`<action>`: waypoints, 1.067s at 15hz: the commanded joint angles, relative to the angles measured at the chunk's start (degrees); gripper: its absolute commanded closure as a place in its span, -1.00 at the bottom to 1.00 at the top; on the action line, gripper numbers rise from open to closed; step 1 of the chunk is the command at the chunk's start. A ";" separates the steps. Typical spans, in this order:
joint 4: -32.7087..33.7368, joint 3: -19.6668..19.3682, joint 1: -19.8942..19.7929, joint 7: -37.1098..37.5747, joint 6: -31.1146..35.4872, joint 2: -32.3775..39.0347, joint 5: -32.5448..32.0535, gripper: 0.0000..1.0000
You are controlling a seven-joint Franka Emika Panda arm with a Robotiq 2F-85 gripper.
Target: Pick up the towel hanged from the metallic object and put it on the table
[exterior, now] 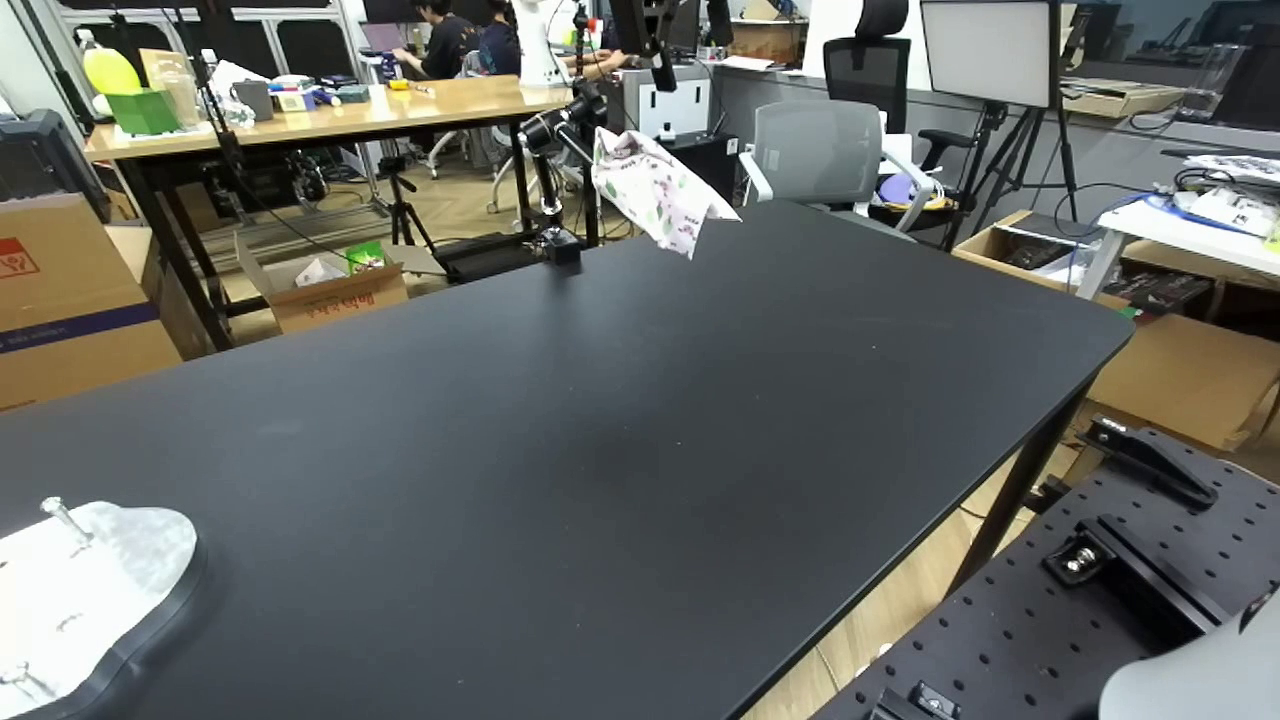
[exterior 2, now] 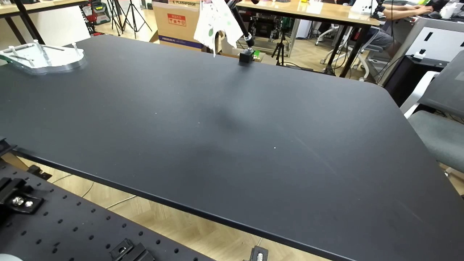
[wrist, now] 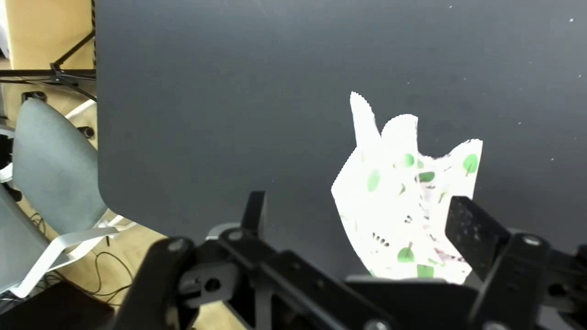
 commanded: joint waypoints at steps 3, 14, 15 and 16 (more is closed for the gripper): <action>1.56 -0.78 1.18 -6.35 -1.87 3.06 2.53 -1.00; 2.20 -1.02 1.66 -11.02 10.72 8.11 -2.40 -1.00; 2.48 -0.91 1.73 -11.92 11.62 8.71 -1.70 -1.00; 2.78 -0.88 1.90 -12.29 12.24 9.25 -1.60 -1.00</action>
